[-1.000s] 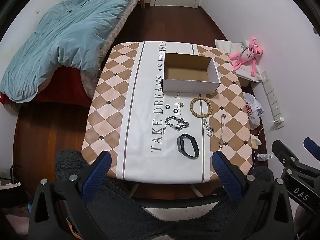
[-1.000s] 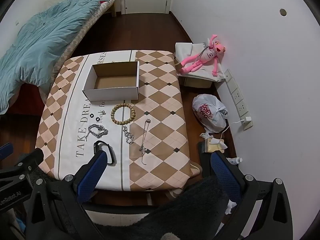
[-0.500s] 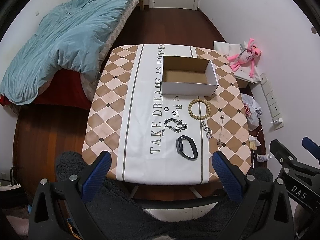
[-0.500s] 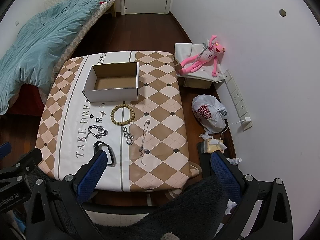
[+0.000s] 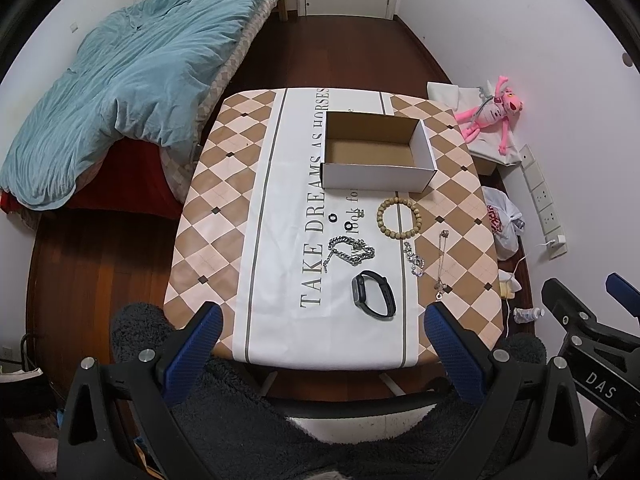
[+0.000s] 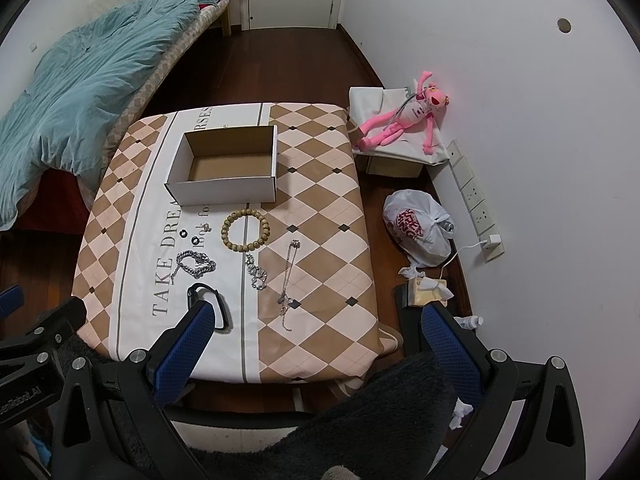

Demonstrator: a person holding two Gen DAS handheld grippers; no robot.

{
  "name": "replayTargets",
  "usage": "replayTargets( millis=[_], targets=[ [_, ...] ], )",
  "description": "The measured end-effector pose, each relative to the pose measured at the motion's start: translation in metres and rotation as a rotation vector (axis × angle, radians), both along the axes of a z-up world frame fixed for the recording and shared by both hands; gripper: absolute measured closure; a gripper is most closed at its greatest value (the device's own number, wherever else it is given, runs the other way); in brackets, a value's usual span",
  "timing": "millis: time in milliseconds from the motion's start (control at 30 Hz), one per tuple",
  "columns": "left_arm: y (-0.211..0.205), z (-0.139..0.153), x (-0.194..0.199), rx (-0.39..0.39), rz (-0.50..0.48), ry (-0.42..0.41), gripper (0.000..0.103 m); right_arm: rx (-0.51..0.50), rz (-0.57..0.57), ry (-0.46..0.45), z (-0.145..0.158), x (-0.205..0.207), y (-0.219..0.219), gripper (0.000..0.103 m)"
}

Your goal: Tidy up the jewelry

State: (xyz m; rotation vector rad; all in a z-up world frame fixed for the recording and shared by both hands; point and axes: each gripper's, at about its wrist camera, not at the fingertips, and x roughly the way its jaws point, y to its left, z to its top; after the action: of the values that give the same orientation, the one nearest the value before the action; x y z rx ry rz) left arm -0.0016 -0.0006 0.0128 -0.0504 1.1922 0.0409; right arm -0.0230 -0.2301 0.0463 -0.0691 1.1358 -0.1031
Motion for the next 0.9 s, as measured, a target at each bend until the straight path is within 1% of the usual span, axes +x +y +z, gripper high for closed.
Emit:
replayTargets(
  millis=[900],
  targets=[
    [-0.0022,0.0015,0.0006,0.0,-0.005,-0.003,0.0,-0.004,0.001,-0.003,0.0055,-0.0018,-0.0009,0.0]
  ],
)
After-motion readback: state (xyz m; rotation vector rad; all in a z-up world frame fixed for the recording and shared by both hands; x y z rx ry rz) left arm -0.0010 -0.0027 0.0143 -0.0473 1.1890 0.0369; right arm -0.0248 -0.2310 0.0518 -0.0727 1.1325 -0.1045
